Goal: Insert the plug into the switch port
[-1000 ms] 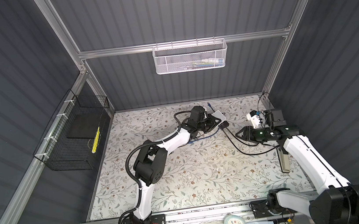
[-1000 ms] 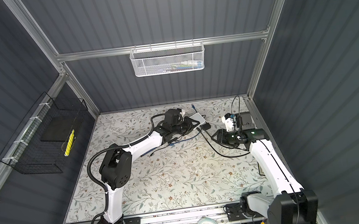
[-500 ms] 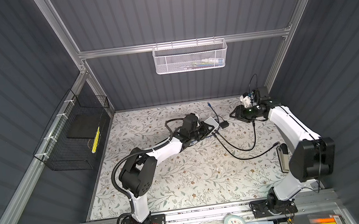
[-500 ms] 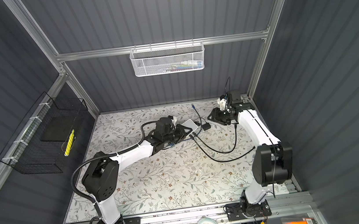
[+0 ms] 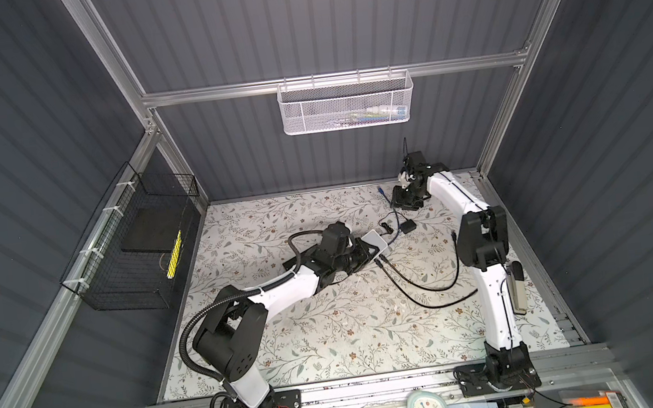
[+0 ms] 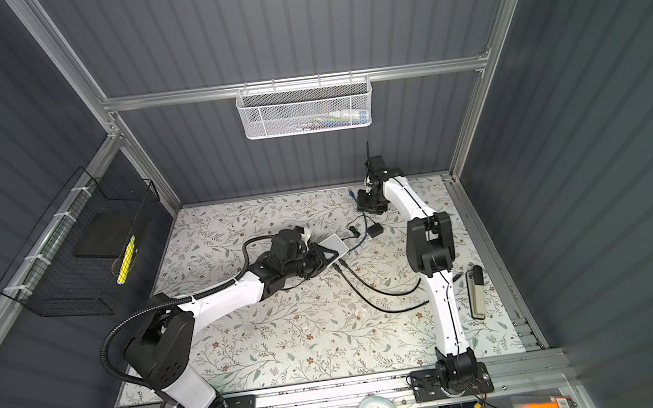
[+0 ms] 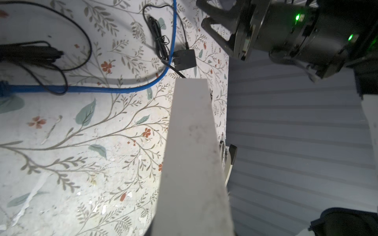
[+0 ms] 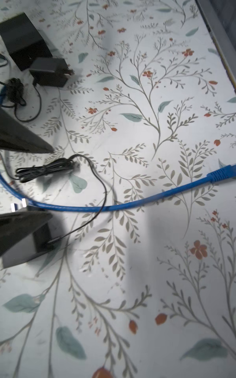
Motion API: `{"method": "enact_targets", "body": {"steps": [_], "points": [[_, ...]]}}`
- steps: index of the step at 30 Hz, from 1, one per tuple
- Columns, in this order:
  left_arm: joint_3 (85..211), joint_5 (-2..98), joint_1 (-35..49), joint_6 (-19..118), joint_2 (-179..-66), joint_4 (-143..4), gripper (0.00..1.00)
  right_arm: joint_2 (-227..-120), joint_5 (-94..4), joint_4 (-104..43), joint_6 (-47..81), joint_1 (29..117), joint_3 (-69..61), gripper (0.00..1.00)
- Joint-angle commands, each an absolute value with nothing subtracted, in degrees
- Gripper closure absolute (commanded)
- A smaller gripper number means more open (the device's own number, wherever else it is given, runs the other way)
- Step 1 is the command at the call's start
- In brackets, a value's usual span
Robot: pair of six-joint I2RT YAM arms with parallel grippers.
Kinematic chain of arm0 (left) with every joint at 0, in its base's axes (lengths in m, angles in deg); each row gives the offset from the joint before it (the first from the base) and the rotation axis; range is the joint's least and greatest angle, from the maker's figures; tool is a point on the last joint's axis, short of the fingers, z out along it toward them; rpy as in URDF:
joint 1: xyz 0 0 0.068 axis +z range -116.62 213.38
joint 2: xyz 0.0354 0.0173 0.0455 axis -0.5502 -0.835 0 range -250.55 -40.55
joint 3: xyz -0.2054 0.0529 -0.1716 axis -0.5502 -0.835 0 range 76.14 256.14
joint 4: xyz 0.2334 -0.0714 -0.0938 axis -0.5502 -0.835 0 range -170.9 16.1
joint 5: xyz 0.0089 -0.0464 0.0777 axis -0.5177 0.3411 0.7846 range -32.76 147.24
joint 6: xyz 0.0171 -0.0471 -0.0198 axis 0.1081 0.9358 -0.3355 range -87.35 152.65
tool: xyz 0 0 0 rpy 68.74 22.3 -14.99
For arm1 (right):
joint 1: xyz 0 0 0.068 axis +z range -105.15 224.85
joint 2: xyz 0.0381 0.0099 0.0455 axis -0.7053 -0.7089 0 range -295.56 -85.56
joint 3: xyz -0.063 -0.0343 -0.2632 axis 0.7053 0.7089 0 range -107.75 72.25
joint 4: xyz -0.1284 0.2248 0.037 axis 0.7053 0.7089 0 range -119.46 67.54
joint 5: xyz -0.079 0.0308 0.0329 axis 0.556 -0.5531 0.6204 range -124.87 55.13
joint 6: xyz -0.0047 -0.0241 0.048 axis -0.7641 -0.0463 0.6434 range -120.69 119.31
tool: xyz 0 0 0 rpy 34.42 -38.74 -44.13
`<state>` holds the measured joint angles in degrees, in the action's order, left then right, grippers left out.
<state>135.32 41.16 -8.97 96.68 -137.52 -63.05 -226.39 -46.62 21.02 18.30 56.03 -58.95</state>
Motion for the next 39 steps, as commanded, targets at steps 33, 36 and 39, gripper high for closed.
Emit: {"method": "enact_targets", "body": {"steps": [33, 36, 39], "points": [[131.43, 35.30, -11.37, 92.98, -136.54, -61.68, 1.00, -238.68, -36.56, 24.14, 15.75, 58.39, -71.45, 0.52], [131.80, 34.96, -11.50, 92.75, -136.83, -61.86, 1.00, -239.92, -36.20, 24.28, 15.84, 58.57, -72.45, 0.53], [132.07, 34.69, -11.44, 92.76, -137.12, -61.56, 1.00, -241.89, -35.47, 25.69, 15.41, 58.74, -75.56, 0.54]]}}
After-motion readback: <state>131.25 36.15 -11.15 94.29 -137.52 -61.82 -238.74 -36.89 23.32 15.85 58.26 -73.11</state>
